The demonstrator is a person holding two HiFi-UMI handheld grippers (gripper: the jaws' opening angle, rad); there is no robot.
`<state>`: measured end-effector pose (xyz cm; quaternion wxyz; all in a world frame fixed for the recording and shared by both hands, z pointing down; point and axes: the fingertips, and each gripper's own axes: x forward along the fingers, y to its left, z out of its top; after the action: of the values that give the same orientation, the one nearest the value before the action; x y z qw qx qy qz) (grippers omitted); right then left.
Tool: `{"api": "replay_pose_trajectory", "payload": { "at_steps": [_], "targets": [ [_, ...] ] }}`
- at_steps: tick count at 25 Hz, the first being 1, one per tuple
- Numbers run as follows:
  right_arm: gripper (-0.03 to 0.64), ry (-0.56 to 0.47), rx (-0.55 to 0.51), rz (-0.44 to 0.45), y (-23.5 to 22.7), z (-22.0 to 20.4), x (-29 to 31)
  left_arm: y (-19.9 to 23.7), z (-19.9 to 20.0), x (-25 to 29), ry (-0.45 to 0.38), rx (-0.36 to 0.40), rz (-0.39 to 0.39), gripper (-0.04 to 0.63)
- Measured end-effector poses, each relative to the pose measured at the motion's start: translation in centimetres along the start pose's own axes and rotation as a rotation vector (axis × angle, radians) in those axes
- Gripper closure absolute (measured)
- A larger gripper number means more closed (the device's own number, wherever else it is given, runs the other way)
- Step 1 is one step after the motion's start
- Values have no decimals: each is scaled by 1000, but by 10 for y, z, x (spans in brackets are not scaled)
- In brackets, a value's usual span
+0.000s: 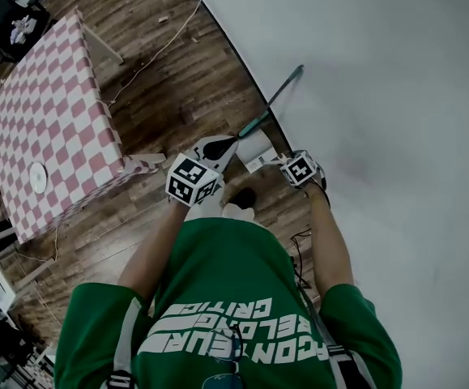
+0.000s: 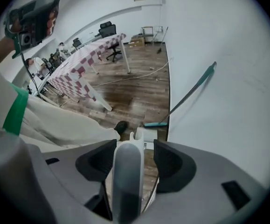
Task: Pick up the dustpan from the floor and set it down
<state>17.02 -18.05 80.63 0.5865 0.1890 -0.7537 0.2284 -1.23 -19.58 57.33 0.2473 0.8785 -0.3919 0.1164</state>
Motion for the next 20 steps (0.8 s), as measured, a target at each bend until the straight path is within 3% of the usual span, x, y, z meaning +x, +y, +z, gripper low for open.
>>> {"api": "replay_pose_trajectory", "payload": {
  "at_steps": [6,11,14,20],
  "targets": [
    [380,98,-32,9,0,-14,33,10,2,-4,5,3,5,592],
    [384,175,-35,-34,-5,-19,38,22,1,-7,9,2,16,592],
    [447,185,-75,-69,-5,-15,41,27,1,-8,14,2,16,592],
    [500,208,-101,-166,-17,-19,37,35,2,-11,20,1,11,592]
  ]
}}
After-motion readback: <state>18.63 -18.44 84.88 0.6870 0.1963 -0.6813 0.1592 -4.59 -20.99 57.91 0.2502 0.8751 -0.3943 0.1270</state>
